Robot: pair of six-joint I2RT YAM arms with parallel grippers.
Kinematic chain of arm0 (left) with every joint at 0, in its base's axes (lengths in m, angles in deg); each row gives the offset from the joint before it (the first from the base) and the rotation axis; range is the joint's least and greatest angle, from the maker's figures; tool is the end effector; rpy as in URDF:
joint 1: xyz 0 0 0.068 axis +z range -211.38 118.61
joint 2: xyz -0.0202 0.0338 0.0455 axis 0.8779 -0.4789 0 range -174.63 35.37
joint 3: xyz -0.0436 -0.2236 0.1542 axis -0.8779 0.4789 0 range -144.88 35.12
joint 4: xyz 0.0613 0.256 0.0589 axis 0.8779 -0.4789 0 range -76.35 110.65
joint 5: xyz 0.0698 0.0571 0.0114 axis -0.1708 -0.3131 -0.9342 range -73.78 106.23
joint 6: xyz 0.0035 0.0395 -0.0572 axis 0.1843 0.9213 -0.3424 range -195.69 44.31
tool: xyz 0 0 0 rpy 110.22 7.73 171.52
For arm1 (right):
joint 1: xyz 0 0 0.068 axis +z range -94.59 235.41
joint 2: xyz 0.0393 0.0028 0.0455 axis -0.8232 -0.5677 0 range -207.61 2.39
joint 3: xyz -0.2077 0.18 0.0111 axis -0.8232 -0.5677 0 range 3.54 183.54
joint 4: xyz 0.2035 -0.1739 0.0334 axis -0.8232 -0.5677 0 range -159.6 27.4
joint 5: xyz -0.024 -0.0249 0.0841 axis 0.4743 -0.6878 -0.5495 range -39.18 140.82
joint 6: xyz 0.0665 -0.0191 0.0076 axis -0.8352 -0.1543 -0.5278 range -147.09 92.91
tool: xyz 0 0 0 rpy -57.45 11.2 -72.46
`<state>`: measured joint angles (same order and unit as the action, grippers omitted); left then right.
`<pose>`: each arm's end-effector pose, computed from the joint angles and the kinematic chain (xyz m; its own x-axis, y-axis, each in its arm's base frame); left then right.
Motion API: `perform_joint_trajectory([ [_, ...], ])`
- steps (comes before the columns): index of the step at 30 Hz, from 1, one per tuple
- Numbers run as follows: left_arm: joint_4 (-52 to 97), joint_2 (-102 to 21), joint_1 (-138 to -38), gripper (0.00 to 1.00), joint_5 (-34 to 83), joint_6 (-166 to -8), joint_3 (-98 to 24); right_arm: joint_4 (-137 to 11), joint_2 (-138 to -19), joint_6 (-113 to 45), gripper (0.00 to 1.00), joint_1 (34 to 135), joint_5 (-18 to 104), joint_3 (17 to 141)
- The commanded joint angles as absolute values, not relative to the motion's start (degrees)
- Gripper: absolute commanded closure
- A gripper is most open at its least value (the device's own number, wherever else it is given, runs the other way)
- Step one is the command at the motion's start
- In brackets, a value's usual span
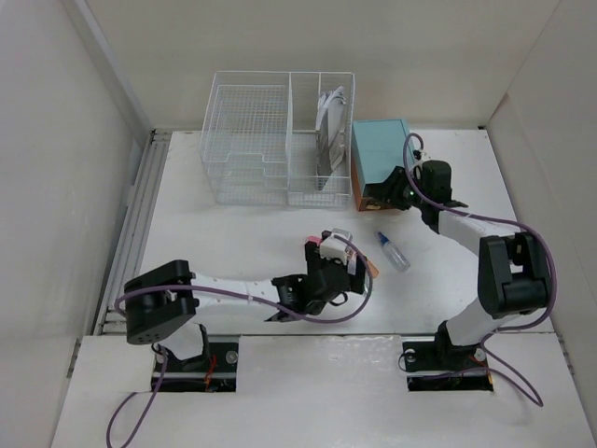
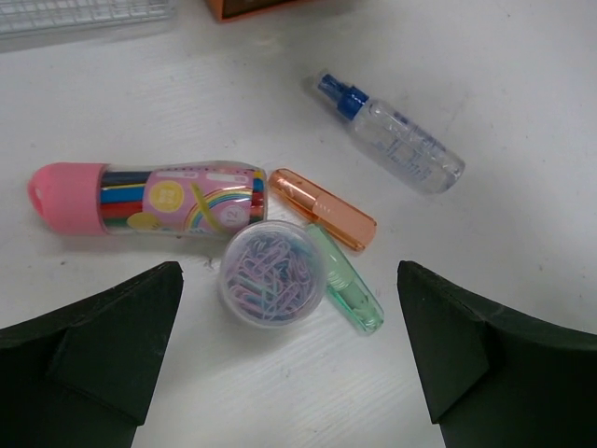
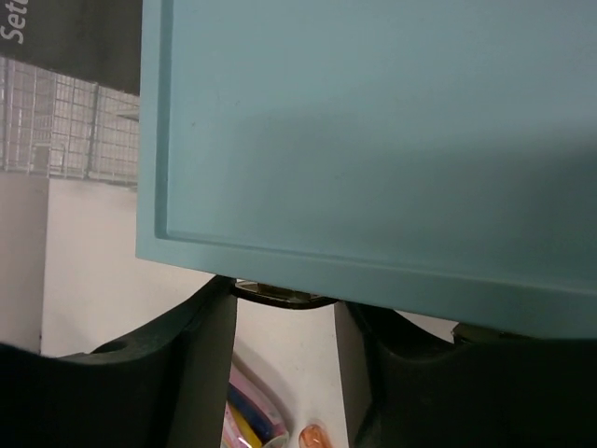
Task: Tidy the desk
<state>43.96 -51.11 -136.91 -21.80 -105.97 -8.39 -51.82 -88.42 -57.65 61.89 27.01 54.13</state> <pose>0.1192 -0.3224 0.2103 -0.3841 -0.1014 -0.9177 0.4911 0.8193 -0.2961 0.3609 0.0641 0.1998 -0.6506 0.3943 -0.6490 -0.1415 0.7768 0.6137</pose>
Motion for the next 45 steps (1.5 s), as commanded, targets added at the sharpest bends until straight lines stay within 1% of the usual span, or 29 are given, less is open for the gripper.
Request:
perform_joint_trajectory([
  [1,43.33,-54.52,-137.15,0.01,-19.11,-104.25,-14.09,-45.74,-89.28,-59.95,0.58,62.18,29.2,55.84],
  [5,38.59,-58.31,-137.15,0.01,-15.51,-103.2,-18.13,-45.73,-88.58,-59.96,0.7,62.18,29.73,54.79],
  [10,31.56,-57.89,-137.15,0.01,-12.35,-105.3,-20.95,-45.73,-85.51,-59.96,0.74,62.18,28.59,52.42],
  [16,20.15,-53.58,-137.15,0.01,-11.37,-109.87,-23.41,-48.97,-82.78,-56.72,0.74,62.18,26.92,49.86],
  [21,14.41,-54.19,-137.15,0.01,-13.31,-111.19,-25.43,-51.17,-79.8,-55.21,0.75,62.18,25.86,46.27],
  [27,13.88,-55.95,-136.53,0.01,-11.29,-111.19,-25.96,-56.62,-74.44,-51.71,0.75,62.18,24.63,44.07],
  [34,13.88,-57.71,-135.92,0.01,-10.76,-110.5,-25.96,-60.05,-71.01,-48.36,0.75,61.65,23.75,41.69],
  [39,14.93,-59.99,-133.89,0.01,-9.35,-109.44,-25.44,-62.34,-71.0,-46.69,0.74,61.65,22.09,41.69],
  [45,14.41,-65.09,-130.91,0.01,-9.35,-108.91,-27.89,-62.34,-71.53,-46.69,0.74,61.65,20.24,41.69],
])
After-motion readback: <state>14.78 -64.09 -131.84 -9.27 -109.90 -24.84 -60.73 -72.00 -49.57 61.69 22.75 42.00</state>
